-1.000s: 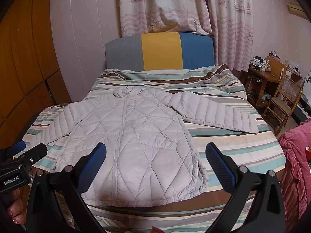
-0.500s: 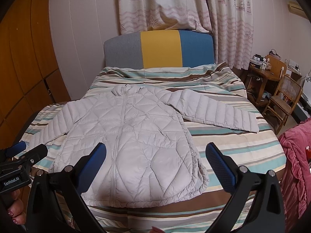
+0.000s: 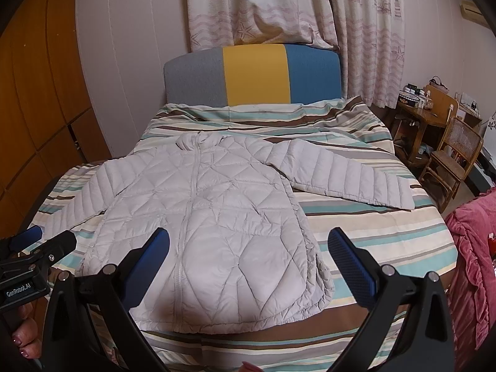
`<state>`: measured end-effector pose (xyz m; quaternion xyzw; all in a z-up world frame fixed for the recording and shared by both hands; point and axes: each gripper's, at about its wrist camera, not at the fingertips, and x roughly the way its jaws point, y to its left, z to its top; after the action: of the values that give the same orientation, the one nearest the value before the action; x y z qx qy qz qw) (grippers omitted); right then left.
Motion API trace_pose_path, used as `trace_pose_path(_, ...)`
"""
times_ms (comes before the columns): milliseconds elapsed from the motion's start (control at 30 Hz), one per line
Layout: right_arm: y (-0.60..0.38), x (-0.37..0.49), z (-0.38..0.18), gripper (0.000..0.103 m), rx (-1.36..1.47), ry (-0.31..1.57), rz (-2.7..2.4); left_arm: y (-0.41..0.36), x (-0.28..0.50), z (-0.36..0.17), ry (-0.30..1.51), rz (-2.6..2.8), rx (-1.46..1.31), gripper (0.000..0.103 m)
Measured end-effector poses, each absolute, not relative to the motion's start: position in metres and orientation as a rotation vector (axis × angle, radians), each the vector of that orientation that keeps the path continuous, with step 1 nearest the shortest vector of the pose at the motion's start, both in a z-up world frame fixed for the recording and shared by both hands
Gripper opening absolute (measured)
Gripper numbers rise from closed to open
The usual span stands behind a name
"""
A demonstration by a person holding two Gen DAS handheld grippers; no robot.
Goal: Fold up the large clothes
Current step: 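Reach the right tool to a jacket sleeve cuff and close on it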
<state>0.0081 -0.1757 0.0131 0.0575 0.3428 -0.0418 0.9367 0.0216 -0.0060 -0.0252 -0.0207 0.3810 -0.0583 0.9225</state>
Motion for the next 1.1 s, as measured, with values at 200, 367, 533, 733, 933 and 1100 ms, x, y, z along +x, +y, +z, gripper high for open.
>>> trace_pose_path(200, -0.185, 0.018, 0.005, 0.101, 0.133, 0.707, -0.094, -0.005, 0.034, -0.031, 0.811, -0.138, -0.055, 0.1)
trace_pose_path(367, -0.208, 0.042, -0.019, 0.101, 0.13, 0.657, -0.108, 0.002, 0.063, -0.056, 0.865, -0.129, -0.074, 0.1)
trace_pose_path(533, -0.254, 0.081, -0.078, 0.101, 0.148, 0.694, -0.203, 0.027, 0.101, -0.101, 0.882, -0.097, -0.151, 0.1)
trace_pose_path(733, -0.347, 0.134, -0.151, 0.101, 0.167, 0.8, -0.44, 0.051, 0.16, -0.148, 0.927, 0.103, 0.001, 0.1)
trace_pose_path(933, -0.479, 0.167, -0.187, 0.101, 0.453, 0.819, -0.691, 0.086, 0.218, -0.172, 0.873, 0.259, 0.049, 0.1)
trace_pose_path(1100, -0.541, 0.185, -0.196, 0.098, 0.555, 0.775, -0.841, 0.106, 0.253, -0.194, 0.86, 0.338, 0.077, 0.1)
